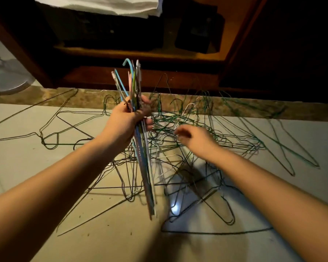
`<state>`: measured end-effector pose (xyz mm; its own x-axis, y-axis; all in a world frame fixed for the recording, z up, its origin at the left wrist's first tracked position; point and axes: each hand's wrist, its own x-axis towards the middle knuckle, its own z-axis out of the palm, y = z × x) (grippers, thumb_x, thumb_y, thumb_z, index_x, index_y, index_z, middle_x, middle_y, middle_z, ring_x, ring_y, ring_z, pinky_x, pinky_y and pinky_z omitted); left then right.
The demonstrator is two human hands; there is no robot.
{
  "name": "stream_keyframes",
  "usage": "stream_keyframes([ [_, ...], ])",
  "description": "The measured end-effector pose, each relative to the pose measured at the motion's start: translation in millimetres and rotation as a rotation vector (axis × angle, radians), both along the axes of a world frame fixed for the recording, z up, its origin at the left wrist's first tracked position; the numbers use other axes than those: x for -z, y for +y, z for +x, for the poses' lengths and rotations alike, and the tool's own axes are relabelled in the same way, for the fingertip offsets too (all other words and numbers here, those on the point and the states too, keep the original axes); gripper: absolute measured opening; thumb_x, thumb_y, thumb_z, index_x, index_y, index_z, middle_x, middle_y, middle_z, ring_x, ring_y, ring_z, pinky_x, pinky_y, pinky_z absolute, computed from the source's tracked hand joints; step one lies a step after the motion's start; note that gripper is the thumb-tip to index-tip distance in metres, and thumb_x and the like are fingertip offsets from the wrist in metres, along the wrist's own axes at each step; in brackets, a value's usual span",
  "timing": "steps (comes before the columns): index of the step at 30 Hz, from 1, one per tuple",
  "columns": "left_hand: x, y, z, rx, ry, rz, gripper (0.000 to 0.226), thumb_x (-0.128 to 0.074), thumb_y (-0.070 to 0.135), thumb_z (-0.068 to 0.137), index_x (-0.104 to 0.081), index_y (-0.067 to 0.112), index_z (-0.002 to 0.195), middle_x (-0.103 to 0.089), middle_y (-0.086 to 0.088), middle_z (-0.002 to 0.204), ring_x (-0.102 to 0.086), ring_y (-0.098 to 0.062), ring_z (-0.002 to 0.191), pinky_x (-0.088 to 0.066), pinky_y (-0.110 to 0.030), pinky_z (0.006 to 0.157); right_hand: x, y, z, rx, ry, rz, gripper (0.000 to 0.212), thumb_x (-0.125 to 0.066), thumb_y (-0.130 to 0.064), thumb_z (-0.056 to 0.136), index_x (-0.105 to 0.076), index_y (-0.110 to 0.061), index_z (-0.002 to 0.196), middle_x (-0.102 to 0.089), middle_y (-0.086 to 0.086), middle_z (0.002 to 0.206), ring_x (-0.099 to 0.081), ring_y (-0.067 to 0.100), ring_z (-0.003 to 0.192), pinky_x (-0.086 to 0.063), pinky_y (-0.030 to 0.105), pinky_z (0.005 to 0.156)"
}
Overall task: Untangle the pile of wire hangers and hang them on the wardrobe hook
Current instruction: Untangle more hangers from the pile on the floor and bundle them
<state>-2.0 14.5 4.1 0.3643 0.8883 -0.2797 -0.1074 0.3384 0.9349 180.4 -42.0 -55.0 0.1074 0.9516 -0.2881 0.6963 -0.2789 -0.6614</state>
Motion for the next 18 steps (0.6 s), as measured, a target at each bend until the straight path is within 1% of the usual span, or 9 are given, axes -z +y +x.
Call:
stream_keyframes([
  [2, 2, 6, -9, 0.017, 0.155, 0.079, 0.013, -0.047, 0.003, 0.092, -0.056, 0.013, 0.091, -0.053, -0.003, 0.077, -0.054, -0.004, 0.052, -0.049, -0.018, 0.052, 25, -7, 3, -0.201, -0.168, -0.127, 0.026, -0.055, -0.026, 0.091, -0.061, -0.023, 0.116, -0.061, 0.003, 0.115, -0.057, 0.021, 0.104, -0.045, 0.025, 0.083],
  [4, 6, 13, -15, 0.038, 0.294, 0.163, 0.022, -0.046, 0.001, 0.092, -0.058, 0.018, 0.084, -0.054, -0.003, 0.075, -0.050, -0.001, 0.048, -0.044, -0.016, 0.049, 37, -9, 5, -0.333, -0.407, -0.217, 0.029, -0.053, -0.037, 0.090, -0.059, -0.029, 0.118, -0.054, -0.001, 0.124, -0.050, 0.023, 0.116, -0.043, 0.033, 0.093],
  [5, 8, 17, -17, 0.051, 0.344, 0.198, 0.025, -0.046, -0.001, 0.092, -0.058, 0.018, 0.081, -0.054, -0.004, 0.074, -0.047, 0.001, 0.045, -0.042, -0.015, 0.046, 38, -8, 7, -0.351, -0.501, -0.262, 0.031, -0.052, -0.037, 0.090, -0.057, -0.032, 0.120, -0.052, -0.002, 0.127, -0.046, 0.023, 0.118, -0.042, 0.035, 0.094],
  [7, 14, 24, -22, 0.082, 0.450, 0.256, 0.028, -0.046, -0.002, 0.092, -0.059, 0.020, 0.079, -0.054, -0.005, 0.071, -0.044, 0.002, 0.042, -0.038, -0.013, 0.043, 39, -5, 14, -0.346, -0.619, -0.314, 0.035, -0.052, -0.029, 0.089, -0.055, -0.035, 0.123, -0.051, -0.003, 0.129, -0.045, 0.023, 0.119, -0.040, 0.034, 0.093],
  [9, 26, 32, -30, 0.117, 0.585, 0.331, 0.033, -0.048, -0.001, 0.092, -0.060, 0.025, 0.078, -0.057, -0.004, 0.071, -0.044, 0.001, 0.043, -0.037, -0.014, 0.042, 38, -4, 16, -0.352, -0.708, -0.275, 0.037, -0.051, -0.022, 0.088, -0.057, -0.034, 0.122, -0.051, -0.002, 0.127, -0.044, 0.023, 0.119, -0.038, 0.033, 0.093],
  [11, 42, 42, -39, 0.153, 0.727, 0.388, 0.034, -0.049, -0.004, 0.091, -0.064, 0.027, 0.085, -0.061, -0.007, 0.076, -0.047, -0.007, 0.048, -0.037, -0.017, 0.043, 39, -3, 10, -0.384, -0.795, -0.182, 0.034, -0.049, -0.017, 0.088, -0.061, -0.025, 0.119, -0.051, 0.002, 0.123, -0.042, 0.025, 0.119, -0.037, 0.034, 0.094],
  [14, 68, 52, -46, 0.144, 0.834, 0.355, 0.040, -0.049, -0.010, 0.086, -0.065, 0.017, 0.111, -0.063, -0.011, 0.092, -0.049, -0.015, 0.056, -0.040, -0.019, 0.043, 41, -2, -4, -0.504, -0.885, -0.129, 0.030, -0.046, -0.011, 0.090, -0.060, -0.012, 0.117, -0.049, 0.006, 0.126, -0.042, 0.028, 0.120, -0.036, 0.035, 0.096],
  [16, 82, 54, -45, 0.124, 0.823, 0.292, 0.037, -0.051, -0.005, 0.087, -0.063, 0.014, 0.117, -0.065, -0.015, 0.102, -0.055, -0.024, 0.067, -0.045, -0.030, 0.057, 38, -3, -11, -0.552, -0.873, -0.183, 0.031, -0.042, -0.008, 0.092, -0.057, -0.010, 0.119, -0.050, 0.008, 0.125, -0.046, 0.029, 0.119, -0.039, 0.036, 0.095],
  [18, 93, 53, -43, 0.149, 0.828, 0.285, 0.030, -0.056, 0.006, 0.089, -0.063, 0.013, 0.117, -0.066, -0.016, 0.104, -0.060, -0.031, 0.078, -0.046, -0.034, 0.066, 36, -4, -17, -0.593, -0.878, -0.229, 0.034, -0.039, -0.006, 0.092, -0.054, -0.010, 0.122, -0.054, 0.008, 0.123, -0.050, 0.028, 0.115, -0.044, 0.036, 0.090],
])
